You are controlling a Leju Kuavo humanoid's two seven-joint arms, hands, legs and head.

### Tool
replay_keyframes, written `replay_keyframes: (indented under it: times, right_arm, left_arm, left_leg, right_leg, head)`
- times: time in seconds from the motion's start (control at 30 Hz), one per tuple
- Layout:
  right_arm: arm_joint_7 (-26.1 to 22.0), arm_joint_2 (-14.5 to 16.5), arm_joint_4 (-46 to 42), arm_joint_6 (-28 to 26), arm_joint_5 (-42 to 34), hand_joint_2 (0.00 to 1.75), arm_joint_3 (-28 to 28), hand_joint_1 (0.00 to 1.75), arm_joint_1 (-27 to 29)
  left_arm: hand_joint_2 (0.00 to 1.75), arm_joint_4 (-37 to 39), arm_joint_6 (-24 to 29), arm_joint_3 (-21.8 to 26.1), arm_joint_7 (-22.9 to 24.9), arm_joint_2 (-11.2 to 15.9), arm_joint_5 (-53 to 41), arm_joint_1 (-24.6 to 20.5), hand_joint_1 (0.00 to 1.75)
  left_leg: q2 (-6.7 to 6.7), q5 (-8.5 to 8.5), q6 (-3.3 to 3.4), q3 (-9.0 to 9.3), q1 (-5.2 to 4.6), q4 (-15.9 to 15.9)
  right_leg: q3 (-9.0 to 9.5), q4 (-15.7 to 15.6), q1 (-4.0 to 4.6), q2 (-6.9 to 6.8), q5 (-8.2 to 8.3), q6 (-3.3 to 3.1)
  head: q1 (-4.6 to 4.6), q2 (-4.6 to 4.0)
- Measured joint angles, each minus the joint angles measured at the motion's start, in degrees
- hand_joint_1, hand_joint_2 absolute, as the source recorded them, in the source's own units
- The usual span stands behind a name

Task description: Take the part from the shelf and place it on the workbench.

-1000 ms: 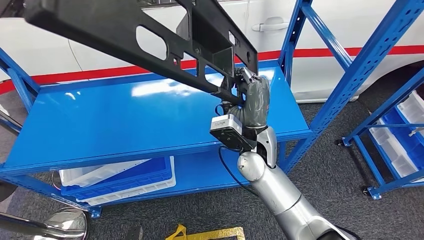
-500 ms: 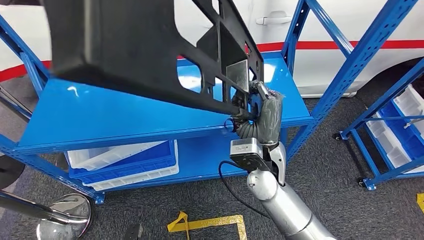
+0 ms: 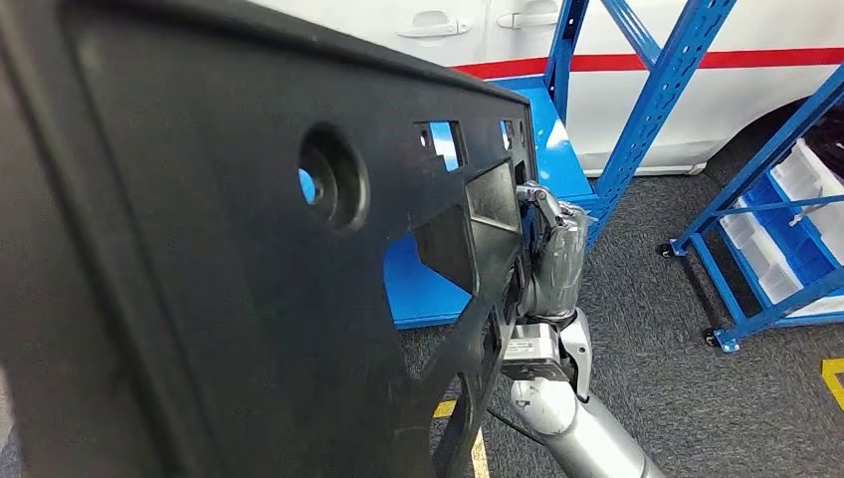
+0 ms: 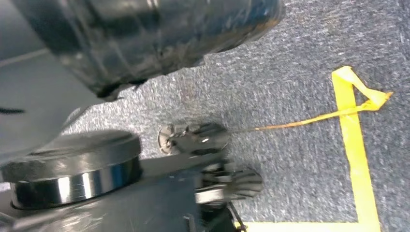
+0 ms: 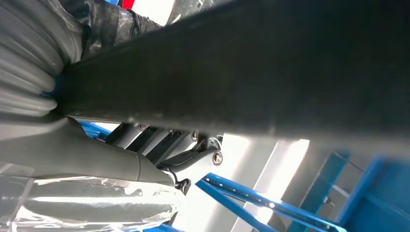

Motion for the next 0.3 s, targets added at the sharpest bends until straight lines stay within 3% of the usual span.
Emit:
replay_keyframes:
  times: [0.03, 0.07, 0.13, 0.17, 0.2, 0.27, 0.3]
  right_arm:
    - [0.02, -0.25, -0.53, -0.01, 0.37, 1.75, 0.01, 1.75, 0.21]
    - [0.1, -0.44, -1.0, -0.02, 0.95, 1.75, 0.02, 1.75, 0.51]
    - [0.8, -0.89, -2.06, -0.03, 2.85, 1.75, 0.03, 1.7, 1.35]
    - [1.43, -1.18, -2.71, -0.02, 4.01, 1.75, 0.03, 1.62, 1.87]
    - [2.15, -1.56, -3.41, -0.01, 5.14, 1.75, 0.03, 1.53, 2.4]
    - [3.46, -2.32, -4.75, -0.01, 6.92, 1.75, 0.03, 1.36, 3.6]
    - [3.75, -2.49, -5.07, -0.01, 7.27, 1.75, 0.03, 1.33, 3.9]
  left_arm:
    - [0.0, 0.0, 0.16, -0.1, -0.1, 0.02, -0.11, -0.14, 0.0]
    - [0.0, 0.0, 0.39, -0.21, -0.25, 0.04, -0.36, -0.24, 0.0]
    - [0.0, 0.0, 1.2, -0.67, -0.41, 0.04, -1.6, -0.26, 0.0]
    - [0.0, 0.0, 1.61, -1.06, -0.08, 0.02, -2.53, -0.28, 0.0]
    - [0.0, 0.0, 2.04, -1.52, 0.53, 0.01, -3.56, -0.29, 0.0]
    - [0.0, 0.0, 2.62, -2.55, 2.09, -0.01, -5.58, -0.33, 0.0]
    - [0.0, 0.0, 2.79, -2.83, 2.47, -0.01, -6.06, -0.33, 0.0]
  left_leg:
    - [-0.03, -0.59, 0.38, 2.21, -0.35, -3.32]
    - [-0.05, -1.12, 0.69, 3.31, -0.63, -5.33]
    - [0.01, -0.05, 1.11, 3.26, -0.66, -6.42]
    - [0.1, 0.65, 1.39, 3.12, -0.55, -7.03]
    - [0.23, 1.51, 1.71, 2.79, -0.38, -7.55]
    - [0.39, 2.89, 2.19, 1.62, -0.27, -8.06]
    - [0.42, 3.21, 2.33, 1.25, -0.27, -8.03]
  right_leg:
    - [-0.13, -0.14, -0.11, -0.06, 0.56, 0.25]
    - [-0.13, -0.38, -0.24, -0.15, 1.08, 0.56]
    - [-0.1, -0.86, -0.42, -0.24, 1.92, 1.16]
    - [-0.35, -0.58, -0.4, -0.21, 1.29, 1.44]
    - [-0.79, 0.55, -0.38, -0.16, -0.4, 1.69]
    - [-2.16, 5.84, -0.46, -0.08, -5.99, 2.23]
    - [-2.54, 7.6, -0.5, -0.06, -7.61, 2.37]
  head:
    - [0.01, 0.0]
    - [-0.11, 0.0]
    - [-0.3, 0.0]
    - [-0.36, 0.0]
    - [-0.22, 0.0]
    - [0.0, 0.0]
    - [0.08, 0.0]
